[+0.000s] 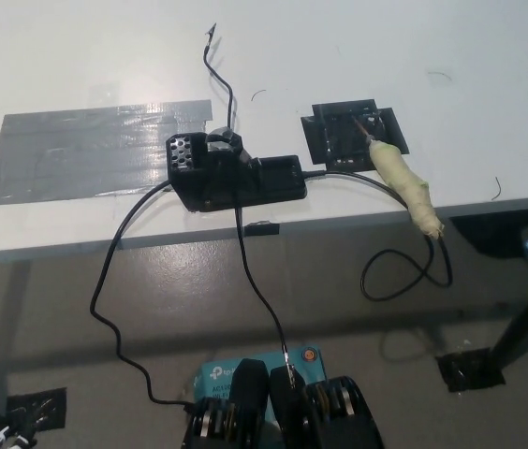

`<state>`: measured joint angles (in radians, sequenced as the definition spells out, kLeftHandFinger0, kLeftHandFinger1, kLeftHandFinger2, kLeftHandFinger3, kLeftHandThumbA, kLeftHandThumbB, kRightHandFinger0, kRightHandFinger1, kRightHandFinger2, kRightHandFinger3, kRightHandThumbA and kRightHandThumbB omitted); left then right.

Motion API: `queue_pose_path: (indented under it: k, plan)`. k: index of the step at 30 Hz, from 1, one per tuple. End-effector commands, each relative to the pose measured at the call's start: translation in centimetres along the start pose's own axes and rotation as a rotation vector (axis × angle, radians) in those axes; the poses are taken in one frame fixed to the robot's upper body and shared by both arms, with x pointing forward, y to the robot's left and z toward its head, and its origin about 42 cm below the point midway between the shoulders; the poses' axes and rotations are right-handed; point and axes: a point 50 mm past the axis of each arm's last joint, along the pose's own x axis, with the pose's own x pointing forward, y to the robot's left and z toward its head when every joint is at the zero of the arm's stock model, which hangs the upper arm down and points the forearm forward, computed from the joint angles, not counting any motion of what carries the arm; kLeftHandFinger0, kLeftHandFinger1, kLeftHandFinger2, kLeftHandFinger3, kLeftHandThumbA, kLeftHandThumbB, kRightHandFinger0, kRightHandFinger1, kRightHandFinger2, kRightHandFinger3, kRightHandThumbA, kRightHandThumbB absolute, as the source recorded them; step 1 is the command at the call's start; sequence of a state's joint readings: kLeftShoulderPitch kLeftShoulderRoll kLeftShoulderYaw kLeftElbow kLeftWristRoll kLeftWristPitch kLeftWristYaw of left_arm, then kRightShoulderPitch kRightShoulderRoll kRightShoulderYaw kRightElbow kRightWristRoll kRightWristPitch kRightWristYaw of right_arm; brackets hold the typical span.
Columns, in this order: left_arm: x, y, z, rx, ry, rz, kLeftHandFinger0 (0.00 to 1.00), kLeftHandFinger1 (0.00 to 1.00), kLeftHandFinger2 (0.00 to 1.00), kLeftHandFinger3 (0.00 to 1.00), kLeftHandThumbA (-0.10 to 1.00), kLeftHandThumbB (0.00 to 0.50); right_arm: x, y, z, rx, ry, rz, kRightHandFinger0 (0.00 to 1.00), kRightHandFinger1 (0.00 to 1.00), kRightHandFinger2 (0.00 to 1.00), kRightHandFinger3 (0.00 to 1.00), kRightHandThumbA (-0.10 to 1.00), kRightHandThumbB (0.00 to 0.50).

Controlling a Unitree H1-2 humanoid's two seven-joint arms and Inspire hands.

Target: The robot uses its right hand to grab the soldering gun kept on the middle of the table and pulls it out of its base and keep it on the right side of the base

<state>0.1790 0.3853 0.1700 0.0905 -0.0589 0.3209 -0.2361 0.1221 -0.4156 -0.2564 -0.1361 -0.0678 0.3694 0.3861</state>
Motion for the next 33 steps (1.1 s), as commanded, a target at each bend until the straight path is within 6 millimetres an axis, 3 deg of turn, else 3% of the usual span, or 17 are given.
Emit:
queue_pose_path:
  k: [1,4,6,9,14,20,26,28,33]
  plan:
    - [-0.2,1.1,1.1,0.014,-0.023,0.007,0.66,0.69,0.89,1.0,0.74,0.167,-0.1,-0.9,0.6,-0.022,0.033,0.017,1.0,1.0,1.0,1.0,0.55,0.146]
    - [-0.4,1.2,1.1,0.022,-0.03,0.005,0.69,0.71,0.91,1.0,0.75,0.158,0.1,-1.0,0.6,-0.052,0.044,0.059,1.0,1.0,1.0,1.0,0.55,0.115]
    - [-0.4,1.2,1.1,0.035,-0.022,0.012,0.7,0.71,0.92,1.0,0.77,0.178,0.2,-1.0,0.6,-0.048,0.049,0.081,1.0,1.0,1.0,1.0,0.51,0.094]
    - [-0.4,1.2,0.9,0.029,-0.021,0.013,0.7,0.7,0.93,1.0,0.76,0.185,0.3,-1.0,0.7,-0.061,0.05,0.087,1.0,1.0,1.0,1.0,0.5,0.105]
    - [-0.2,1.2,1.0,0.022,-0.025,0.015,0.67,0.7,0.9,1.0,0.75,0.15,0.5,-1.2,0.9,-0.074,0.048,0.091,1.0,1.0,1.0,1.0,0.49,0.072]
    - [-0.2,1.2,1.1,0.015,-0.03,0.01,0.69,0.69,0.9,1.0,0.75,0.162,0.7,-1.2,1.1,-0.079,0.053,0.079,1.0,1.0,1.0,1.0,0.52,0.106]
    - [-0.3,1.3,0.9,0.026,-0.029,0.008,0.7,0.7,0.93,1.0,0.76,0.172,0.8,-1.1,1.4,-0.099,0.062,0.081,1.0,1.0,1.0,1.0,0.54,0.096]
    - [-0.2,1.3,1.1,0.028,-0.026,0.01,0.67,0.69,0.91,1.0,0.76,0.144,0.9,-1.2,1.3,-0.115,0.056,0.08,1.0,1.0,1.0,1.0,0.53,0.101]
    - [-0.1,1.4,1.2,0.032,-0.03,0.003,0.68,0.71,0.94,1.0,0.76,0.138,0.8,-1.2,0.9,-0.123,0.054,0.083,1.0,1.0,1.0,1.0,0.56,0.104]
